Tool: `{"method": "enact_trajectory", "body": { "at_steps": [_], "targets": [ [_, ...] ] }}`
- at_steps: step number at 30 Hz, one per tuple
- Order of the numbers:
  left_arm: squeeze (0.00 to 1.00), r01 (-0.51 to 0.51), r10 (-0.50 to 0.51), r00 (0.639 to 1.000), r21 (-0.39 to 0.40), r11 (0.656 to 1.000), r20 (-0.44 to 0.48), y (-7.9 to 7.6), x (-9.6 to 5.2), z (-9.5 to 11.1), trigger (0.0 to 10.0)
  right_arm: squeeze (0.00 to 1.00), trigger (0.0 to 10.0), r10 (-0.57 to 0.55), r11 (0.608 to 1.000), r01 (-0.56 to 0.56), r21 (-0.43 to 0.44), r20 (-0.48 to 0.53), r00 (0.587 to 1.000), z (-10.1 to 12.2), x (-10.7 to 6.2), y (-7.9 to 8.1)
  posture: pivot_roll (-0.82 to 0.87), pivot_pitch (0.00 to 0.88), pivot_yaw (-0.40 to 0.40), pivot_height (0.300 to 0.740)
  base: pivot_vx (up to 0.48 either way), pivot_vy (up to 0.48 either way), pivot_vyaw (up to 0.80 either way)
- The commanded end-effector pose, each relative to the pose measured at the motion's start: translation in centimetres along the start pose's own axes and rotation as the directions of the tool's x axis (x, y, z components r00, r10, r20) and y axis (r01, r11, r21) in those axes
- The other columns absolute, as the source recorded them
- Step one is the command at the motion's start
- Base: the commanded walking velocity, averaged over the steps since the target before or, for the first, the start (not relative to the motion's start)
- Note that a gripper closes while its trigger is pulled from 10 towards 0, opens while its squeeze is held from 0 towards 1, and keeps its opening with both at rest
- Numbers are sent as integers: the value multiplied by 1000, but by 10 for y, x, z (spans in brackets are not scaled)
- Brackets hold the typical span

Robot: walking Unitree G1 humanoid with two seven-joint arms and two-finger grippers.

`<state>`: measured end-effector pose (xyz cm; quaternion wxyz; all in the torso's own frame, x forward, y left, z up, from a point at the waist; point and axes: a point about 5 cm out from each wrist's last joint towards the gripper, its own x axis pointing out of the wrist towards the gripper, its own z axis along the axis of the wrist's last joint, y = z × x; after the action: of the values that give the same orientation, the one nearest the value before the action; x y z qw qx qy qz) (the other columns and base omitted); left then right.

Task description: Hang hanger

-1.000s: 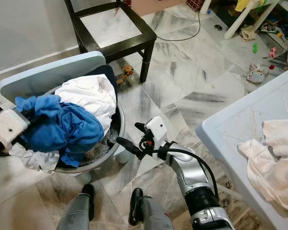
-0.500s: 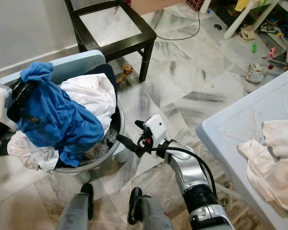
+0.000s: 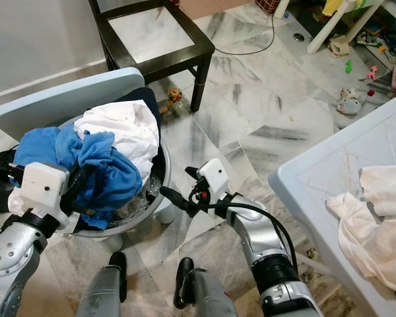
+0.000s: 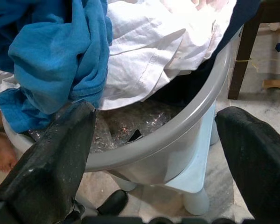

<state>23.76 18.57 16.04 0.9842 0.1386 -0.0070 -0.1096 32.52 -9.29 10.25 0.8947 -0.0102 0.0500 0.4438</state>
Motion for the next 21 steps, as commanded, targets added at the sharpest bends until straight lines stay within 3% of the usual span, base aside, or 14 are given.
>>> {"method": "enact_trajectory", "body": {
  "at_steps": [1,2,3,4,9,10,11,21],
  "targets": [
    [1000,-1,2,1000,37,999,-12,-1,-5,0,10000,0,10000,12,1000,-11,10,-30,999,-10,-3,2,415,385,-189,740,0,0,0],
    [1000,-8,8,1000,73,997,-1,0,-5,2,10000,0,10000,14,1000,-13,10,-30,999,-10,-2,3,416,384,-188,740,0,0,0],
    [1000,-13,10,1000,182,983,20,3,-7,5,10000,0,10000,16,1000,-15,10,-30,999,-10,-2,4,416,385,-187,740,0,0,0],
    [1000,-25,18,999,227,974,32,5,-7,6,10000,0,10000,16,1000,-16,10,-30,999,-10,-2,4,417,386,-185,740,0,0,0],
    [1000,-105,85,994,344,933,73,20,-10,10,10000,0,10000,14,1000,-14,11,-29,999,-10,-1,4,416,388,-182,740,0,0,0],
    [1000,-127,104,992,422,898,78,29,-11,11,10000,0,10000,12,1000,-12,12,-27,1000,-10,-1,4,417,387,-179,740,0,0,0],
    [1000,-131,108,991,450,883,78,33,-12,11,10000,0,10000,11,1000,-11,12,-27,1000,-10,-1,4,417,386,-179,740,0,0,0],
    [1000,-209,152,977,545,812,148,53,-8,20,10000,0,10000,10,1000,-9,6,-26,1000,-11,0,5,418,379,-175,740,0,0,0]
  ]
}}
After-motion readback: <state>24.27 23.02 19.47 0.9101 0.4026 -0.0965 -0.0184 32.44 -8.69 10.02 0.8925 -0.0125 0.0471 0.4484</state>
